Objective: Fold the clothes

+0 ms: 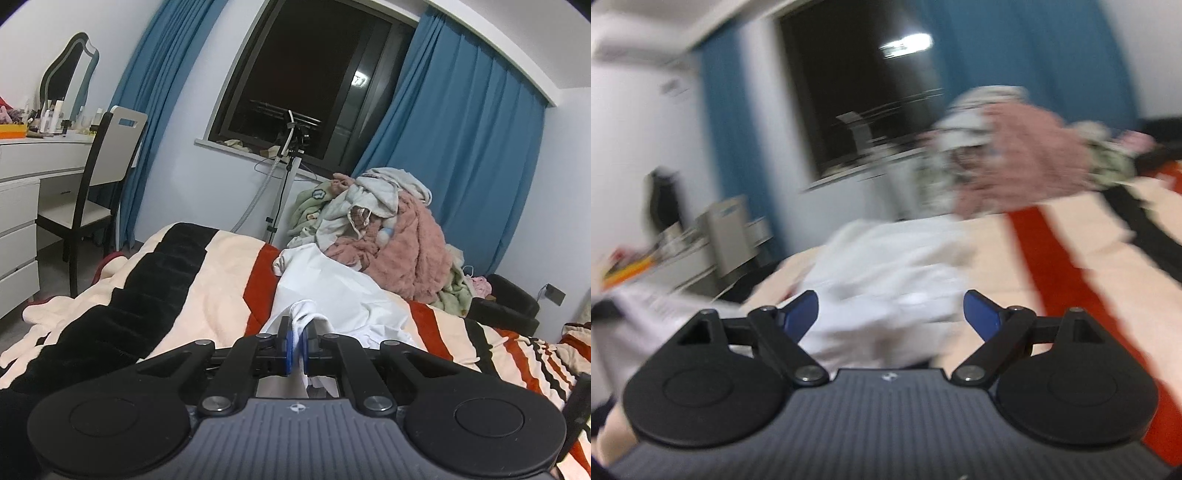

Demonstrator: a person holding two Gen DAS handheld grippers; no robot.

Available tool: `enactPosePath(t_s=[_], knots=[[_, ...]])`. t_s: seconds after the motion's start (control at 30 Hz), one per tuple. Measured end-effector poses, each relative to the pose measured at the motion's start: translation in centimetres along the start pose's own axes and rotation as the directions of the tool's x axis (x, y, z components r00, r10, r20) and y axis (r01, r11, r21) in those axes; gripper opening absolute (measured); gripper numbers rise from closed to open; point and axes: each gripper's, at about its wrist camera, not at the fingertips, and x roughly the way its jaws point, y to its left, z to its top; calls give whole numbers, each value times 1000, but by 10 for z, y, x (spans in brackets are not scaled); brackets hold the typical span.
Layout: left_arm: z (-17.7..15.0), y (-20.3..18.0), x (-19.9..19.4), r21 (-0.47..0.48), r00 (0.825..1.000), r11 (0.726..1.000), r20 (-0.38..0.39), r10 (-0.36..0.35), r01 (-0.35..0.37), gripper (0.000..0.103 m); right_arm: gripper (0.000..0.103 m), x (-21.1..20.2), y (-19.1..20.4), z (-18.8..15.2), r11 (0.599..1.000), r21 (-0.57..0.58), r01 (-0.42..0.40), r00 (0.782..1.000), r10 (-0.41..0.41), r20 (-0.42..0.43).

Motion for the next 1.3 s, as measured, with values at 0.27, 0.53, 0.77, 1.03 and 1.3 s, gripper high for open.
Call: enactPosePath(t_s=[0.27,0.53,0.77,1.03,1.3], knots=[[-7,6,26,8,998,998,-23,59,-59,4,17,45,16,-21,989,-135,60,986,-80,-144],[4,19,13,-76,998,996,52,-45,49,3,11,-23,-17,27,978,84,190,981,-192,15],[8,24,-3,-118,993,986,40,-111,115,3,10,-85,-47,38,909,156,386,920,-392,7],[-19,21,68,50,953,989,-267,145,-137,4,13,-59,-86,-6,821,243,517,838,-429,-337],[-14,13,56,114,953,986,-262,150,-124,58,78,-90,-87,9,791,326,517,843,-406,-353]])
